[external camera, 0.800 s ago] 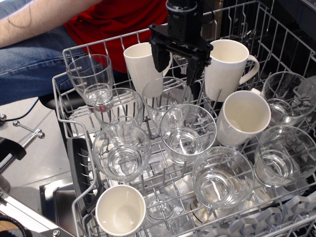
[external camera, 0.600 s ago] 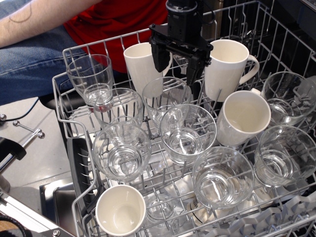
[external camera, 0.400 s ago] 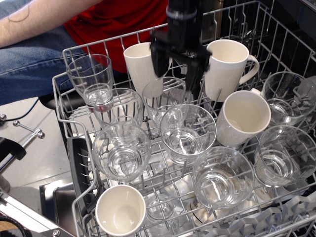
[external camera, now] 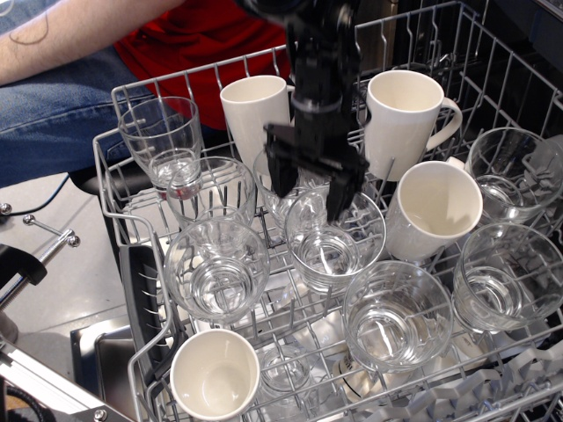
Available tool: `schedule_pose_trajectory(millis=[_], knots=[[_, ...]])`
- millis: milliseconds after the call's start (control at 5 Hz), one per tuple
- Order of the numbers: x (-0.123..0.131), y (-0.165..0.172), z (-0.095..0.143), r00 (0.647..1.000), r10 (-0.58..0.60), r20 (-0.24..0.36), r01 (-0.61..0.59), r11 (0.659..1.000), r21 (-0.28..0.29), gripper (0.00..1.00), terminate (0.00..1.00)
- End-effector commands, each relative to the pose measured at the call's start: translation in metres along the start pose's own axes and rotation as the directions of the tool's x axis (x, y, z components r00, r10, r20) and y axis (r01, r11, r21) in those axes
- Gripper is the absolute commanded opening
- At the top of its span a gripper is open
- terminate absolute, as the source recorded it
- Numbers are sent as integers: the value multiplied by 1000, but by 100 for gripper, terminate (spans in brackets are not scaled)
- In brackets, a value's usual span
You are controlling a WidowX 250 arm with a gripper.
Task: Pick up glass cup
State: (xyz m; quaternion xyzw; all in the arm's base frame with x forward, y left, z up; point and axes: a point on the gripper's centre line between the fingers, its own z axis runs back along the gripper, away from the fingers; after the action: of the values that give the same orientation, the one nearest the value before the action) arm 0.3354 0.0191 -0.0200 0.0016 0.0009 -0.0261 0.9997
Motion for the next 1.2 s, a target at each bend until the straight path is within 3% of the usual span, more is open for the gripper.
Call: schedule_pose_trajectory(millis=[0, 200, 400, 800, 1000], knots=[[7, 5, -21, 990, -4, 142, 10, 999, -38, 100, 0], [15, 2, -33, 985, 0, 174, 7, 999, -37, 100, 0], [23, 3, -41, 982, 19, 186, -10, 999, -50, 0, 0], [26, 3, -25, 976, 12, 217, 2, 998, -65, 0, 0], [28, -1, -6, 978, 19, 206, -4, 997, -74, 0, 0]])
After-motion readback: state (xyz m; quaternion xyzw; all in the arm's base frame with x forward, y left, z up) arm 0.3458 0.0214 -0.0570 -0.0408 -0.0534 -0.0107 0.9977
